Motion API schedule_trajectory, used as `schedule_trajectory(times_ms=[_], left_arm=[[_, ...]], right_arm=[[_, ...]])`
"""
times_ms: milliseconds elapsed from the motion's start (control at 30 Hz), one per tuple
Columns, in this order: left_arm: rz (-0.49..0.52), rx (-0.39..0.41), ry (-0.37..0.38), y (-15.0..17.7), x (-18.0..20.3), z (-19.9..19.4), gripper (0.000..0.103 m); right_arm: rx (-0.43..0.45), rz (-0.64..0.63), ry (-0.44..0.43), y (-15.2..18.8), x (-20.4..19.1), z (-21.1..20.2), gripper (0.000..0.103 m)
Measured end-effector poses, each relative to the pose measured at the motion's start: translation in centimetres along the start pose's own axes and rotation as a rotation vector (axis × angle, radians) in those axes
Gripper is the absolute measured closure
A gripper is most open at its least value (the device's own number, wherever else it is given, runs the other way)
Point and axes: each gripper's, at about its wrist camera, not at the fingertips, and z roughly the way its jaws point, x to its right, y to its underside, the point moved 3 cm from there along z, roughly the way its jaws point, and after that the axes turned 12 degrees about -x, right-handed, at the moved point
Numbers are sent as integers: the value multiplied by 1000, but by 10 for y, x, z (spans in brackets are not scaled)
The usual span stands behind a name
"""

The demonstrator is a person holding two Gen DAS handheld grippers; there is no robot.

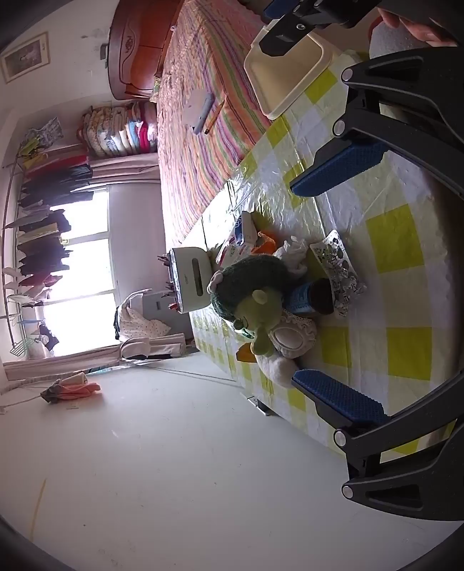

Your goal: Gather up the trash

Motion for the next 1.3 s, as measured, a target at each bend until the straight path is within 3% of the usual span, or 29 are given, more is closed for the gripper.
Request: schedule_trajectory(times_ms=[267,300,1300], left_arm=[[-7,-3,18,-1,-1,-3,7],[-23,1,-10,0,-8,3,7],[-42,6,-33,4,-19,3,7]], right_arm=[[15,-32,17,1,-4,-2,7],[15,-32,17,2,-5,-3,7],[7,-33,22,4,-3,1,7]])
